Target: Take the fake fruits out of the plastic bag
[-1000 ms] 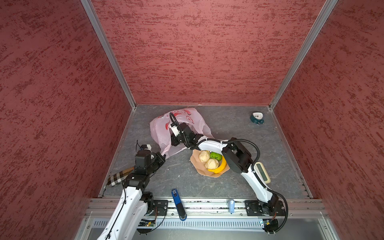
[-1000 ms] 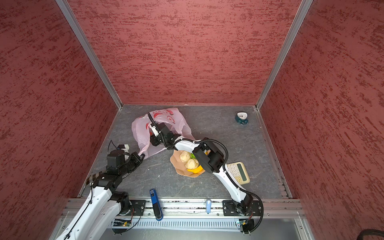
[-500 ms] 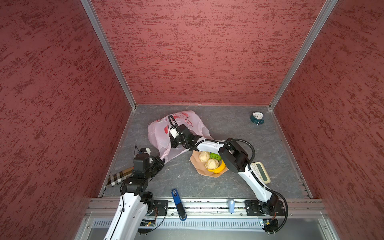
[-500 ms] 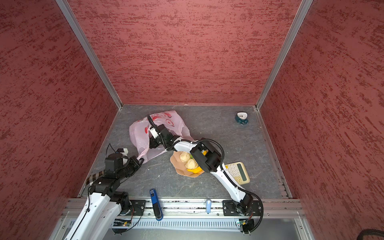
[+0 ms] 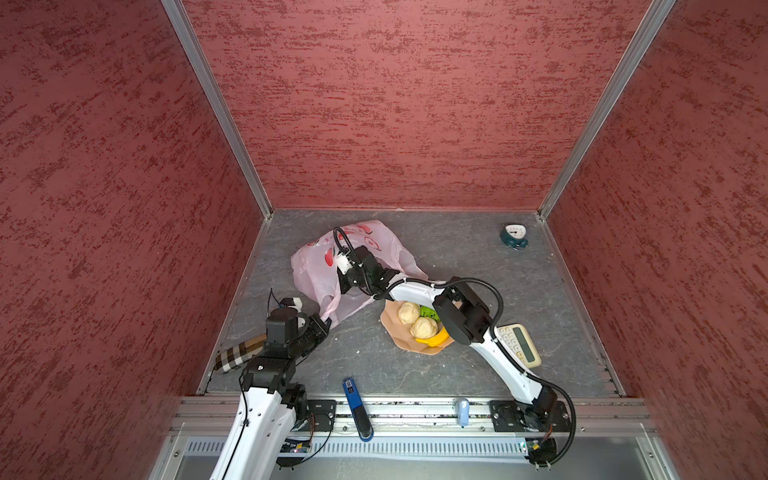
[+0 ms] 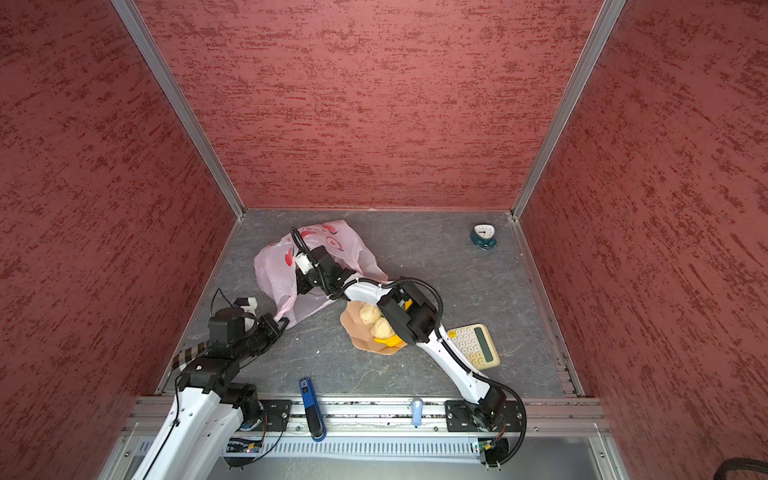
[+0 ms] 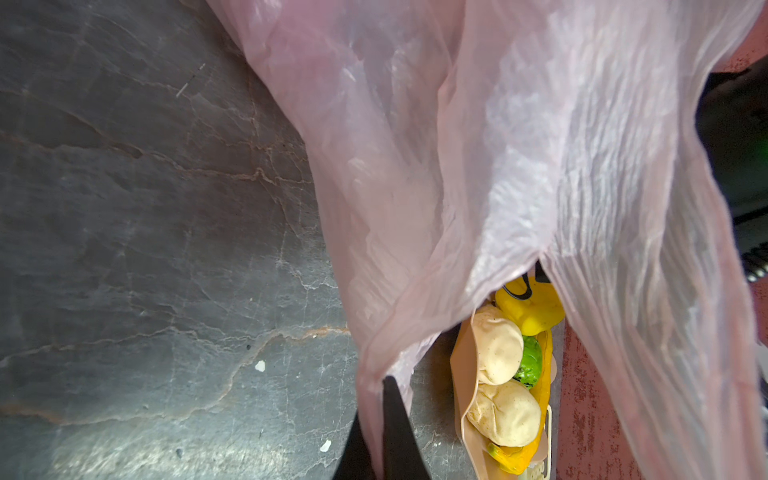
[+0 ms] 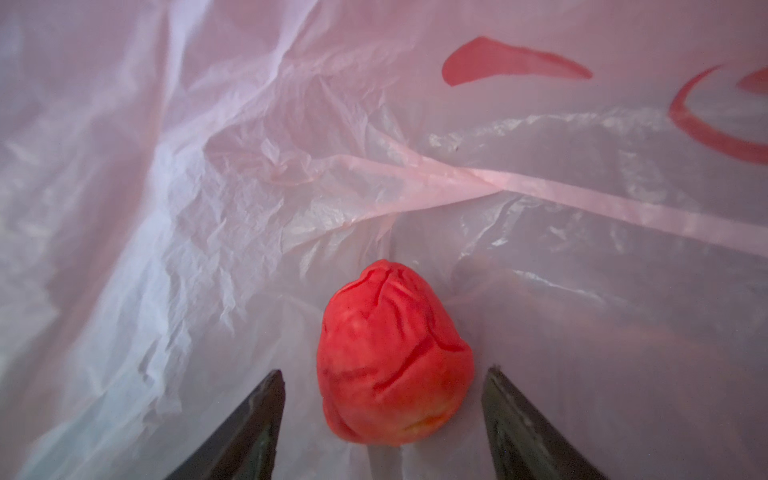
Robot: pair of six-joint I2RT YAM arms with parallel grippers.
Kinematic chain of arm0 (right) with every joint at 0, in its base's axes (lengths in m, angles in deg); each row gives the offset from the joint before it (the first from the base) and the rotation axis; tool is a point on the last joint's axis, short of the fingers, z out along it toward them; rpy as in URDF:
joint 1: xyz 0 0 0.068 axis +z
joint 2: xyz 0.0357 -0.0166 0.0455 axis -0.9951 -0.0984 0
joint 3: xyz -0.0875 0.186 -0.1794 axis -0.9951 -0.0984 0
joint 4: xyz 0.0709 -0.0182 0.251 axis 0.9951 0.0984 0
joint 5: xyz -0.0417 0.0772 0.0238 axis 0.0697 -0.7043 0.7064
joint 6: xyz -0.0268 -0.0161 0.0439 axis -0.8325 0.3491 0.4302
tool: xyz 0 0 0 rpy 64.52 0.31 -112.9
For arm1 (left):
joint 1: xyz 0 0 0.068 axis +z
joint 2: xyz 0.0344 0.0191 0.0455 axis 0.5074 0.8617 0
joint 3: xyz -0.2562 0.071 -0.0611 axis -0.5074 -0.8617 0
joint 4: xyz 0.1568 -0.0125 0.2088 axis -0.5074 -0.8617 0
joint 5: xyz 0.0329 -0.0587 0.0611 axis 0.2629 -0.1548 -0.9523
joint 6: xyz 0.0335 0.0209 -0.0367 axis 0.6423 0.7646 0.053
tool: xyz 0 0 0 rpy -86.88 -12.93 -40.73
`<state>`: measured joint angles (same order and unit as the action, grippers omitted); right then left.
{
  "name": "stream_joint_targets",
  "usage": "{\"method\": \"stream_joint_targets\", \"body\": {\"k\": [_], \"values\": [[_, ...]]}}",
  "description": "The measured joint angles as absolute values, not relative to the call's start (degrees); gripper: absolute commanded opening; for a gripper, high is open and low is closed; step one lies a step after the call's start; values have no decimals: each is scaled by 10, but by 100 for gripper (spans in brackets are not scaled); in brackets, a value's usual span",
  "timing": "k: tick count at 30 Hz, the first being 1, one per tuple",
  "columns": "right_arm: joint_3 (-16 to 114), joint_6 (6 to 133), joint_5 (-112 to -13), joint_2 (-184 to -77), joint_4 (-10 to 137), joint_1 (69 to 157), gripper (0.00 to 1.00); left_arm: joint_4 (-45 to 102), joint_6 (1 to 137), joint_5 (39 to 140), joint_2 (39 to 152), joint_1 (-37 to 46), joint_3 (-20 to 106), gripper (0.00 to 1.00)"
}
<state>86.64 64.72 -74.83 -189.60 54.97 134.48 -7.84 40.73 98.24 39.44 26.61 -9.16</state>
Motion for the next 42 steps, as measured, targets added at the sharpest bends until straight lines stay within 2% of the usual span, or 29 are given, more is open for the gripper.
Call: {"method": "stream_joint_targets", "body": {"k": [21, 42], "values": [[898, 629, -779, -1919, 600, 1361, 76, -96, 409, 995, 355, 271, -102, 6], [931, 634, -773, -1941, 628, 1361, 50, -108, 409, 999, 347, 277, -111, 6]]}}
